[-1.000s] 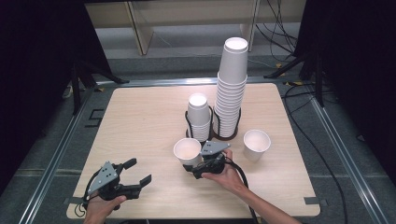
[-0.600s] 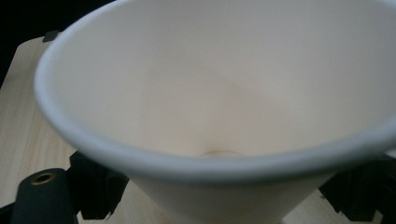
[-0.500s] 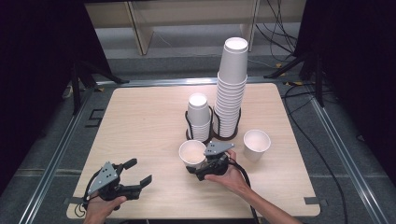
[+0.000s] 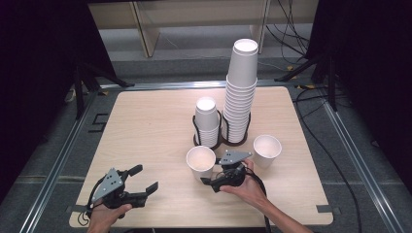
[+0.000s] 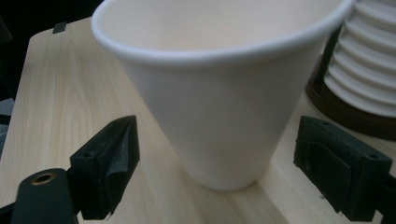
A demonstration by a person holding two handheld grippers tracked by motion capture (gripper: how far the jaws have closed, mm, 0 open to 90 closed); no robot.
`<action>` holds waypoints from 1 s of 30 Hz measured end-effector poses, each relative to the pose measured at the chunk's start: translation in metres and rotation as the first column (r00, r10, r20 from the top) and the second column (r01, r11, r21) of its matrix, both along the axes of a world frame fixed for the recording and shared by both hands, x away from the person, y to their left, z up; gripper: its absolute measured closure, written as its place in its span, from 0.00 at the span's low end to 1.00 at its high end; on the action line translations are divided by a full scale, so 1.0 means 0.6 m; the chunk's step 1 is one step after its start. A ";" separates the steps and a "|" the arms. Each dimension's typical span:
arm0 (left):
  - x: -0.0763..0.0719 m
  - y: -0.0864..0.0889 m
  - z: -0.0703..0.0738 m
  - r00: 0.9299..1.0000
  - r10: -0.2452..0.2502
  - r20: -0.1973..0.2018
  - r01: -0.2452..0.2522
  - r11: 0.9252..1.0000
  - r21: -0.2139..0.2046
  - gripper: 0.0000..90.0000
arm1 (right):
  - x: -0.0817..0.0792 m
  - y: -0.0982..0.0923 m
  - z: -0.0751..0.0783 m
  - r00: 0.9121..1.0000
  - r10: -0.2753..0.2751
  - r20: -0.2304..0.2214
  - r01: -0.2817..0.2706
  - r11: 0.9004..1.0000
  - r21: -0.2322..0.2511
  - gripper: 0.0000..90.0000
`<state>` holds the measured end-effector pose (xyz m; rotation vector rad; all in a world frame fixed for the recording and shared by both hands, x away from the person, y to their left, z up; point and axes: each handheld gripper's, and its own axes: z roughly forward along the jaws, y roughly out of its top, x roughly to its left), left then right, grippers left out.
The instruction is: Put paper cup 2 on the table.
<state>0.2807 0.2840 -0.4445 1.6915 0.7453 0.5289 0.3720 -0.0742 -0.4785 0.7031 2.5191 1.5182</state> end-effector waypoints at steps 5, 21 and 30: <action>0.000 0.001 0.000 1.000 0.008 -0.004 -0.008 1.000 -0.003 0.17 | -0.009 -0.023 0.004 1.000 -0.015 -0.007 0.015 1.000 -0.004 0.17; -0.008 0.015 -0.010 1.000 0.010 0.002 -0.010 1.000 -0.004 0.17 | -0.045 -0.110 0.021 0.994 -0.102 0.028 0.102 0.995 -0.001 0.17; -0.016 0.016 -0.015 1.000 0.009 -0.016 -0.009 0.999 0.047 0.17 | -0.061 -0.141 0.023 0.992 -0.126 0.022 0.126 0.992 -0.011 0.17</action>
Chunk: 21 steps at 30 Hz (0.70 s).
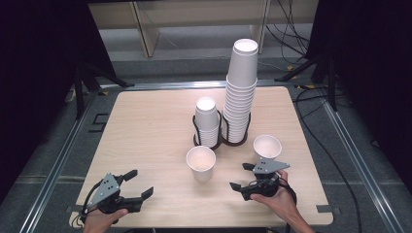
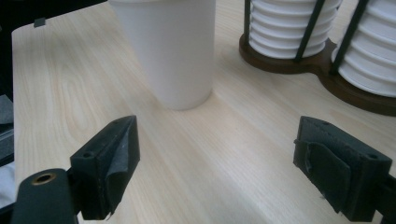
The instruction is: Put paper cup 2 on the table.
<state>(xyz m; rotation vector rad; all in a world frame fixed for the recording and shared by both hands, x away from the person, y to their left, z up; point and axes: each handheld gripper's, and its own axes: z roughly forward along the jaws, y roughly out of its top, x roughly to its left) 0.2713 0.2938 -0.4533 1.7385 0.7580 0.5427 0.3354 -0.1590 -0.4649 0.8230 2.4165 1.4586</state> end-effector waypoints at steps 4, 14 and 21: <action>-0.003 -0.002 -0.002 1.000 0.003 -0.007 -0.003 1.000 0.020 0.17 | -0.010 -0.019 0.002 1.000 -0.024 0.002 0.024 1.000 0.003 0.17; -0.004 -0.002 -0.005 1.000 0.004 -0.019 -0.003 0.999 0.045 0.17 | -0.035 -0.071 0.003 0.994 -0.111 -0.015 0.111 0.993 0.026 0.17; -0.006 -0.002 -0.010 1.000 0.006 -0.030 -0.004 0.998 0.058 0.17 | -0.048 -0.088 0.004 0.989 -0.144 -0.031 0.145 0.989 0.026 0.17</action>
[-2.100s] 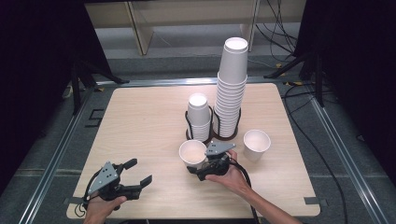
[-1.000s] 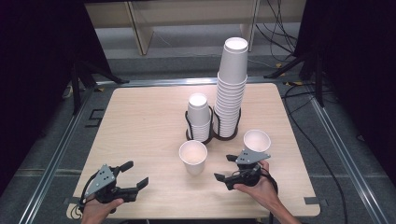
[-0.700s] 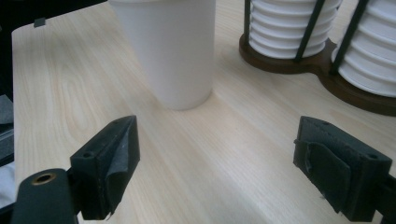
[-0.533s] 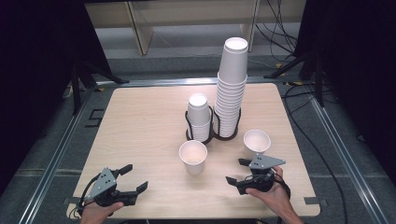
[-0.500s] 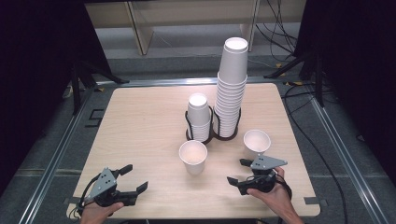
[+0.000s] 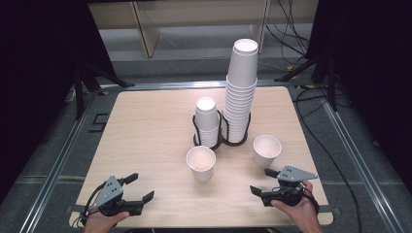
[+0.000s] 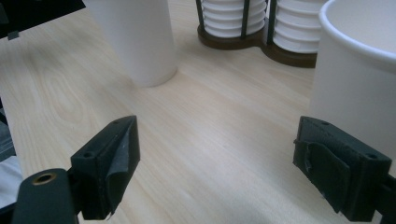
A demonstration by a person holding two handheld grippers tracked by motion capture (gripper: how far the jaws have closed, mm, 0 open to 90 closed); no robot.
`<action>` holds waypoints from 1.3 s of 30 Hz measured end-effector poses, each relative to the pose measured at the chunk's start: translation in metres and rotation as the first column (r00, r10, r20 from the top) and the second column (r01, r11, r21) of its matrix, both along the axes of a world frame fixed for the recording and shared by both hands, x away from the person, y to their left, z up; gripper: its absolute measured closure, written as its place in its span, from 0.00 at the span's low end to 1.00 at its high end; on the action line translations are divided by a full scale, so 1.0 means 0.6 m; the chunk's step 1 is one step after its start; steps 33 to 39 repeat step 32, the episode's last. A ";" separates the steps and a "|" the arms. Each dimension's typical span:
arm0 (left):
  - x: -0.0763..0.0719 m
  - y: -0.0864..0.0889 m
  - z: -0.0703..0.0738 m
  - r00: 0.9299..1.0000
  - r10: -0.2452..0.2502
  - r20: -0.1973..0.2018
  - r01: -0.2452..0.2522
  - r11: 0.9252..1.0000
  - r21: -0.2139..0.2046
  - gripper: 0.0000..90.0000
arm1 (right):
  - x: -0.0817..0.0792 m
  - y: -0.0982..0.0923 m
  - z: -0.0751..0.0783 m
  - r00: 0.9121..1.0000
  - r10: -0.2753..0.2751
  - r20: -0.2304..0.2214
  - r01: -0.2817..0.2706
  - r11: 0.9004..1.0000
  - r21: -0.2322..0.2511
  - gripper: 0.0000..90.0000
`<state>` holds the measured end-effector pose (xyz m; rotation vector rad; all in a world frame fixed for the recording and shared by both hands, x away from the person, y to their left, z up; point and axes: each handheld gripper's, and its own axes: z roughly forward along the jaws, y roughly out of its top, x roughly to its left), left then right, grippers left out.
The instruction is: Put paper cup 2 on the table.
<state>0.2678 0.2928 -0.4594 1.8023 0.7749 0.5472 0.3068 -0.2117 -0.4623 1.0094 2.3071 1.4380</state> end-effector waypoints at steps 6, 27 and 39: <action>-0.003 0.002 -0.008 1.000 -0.013 -0.018 0.013 1.000 0.011 0.17 | -0.016 -0.009 -0.002 1.000 -0.007 -0.012 0.007 1.000 -0.020 0.17; -0.005 -0.006 -0.008 0.999 -0.032 -0.022 0.033 0.998 0.045 0.17 | -0.041 -0.017 -0.018 1.000 0.006 -0.031 -0.008 0.997 -0.076 0.17; -0.003 -0.006 -0.010 0.999 -0.030 -0.027 0.030 0.999 0.018 0.17 | -0.041 -0.018 -0.016 0.999 -0.010 -0.035 0.007 0.997 -0.078 0.17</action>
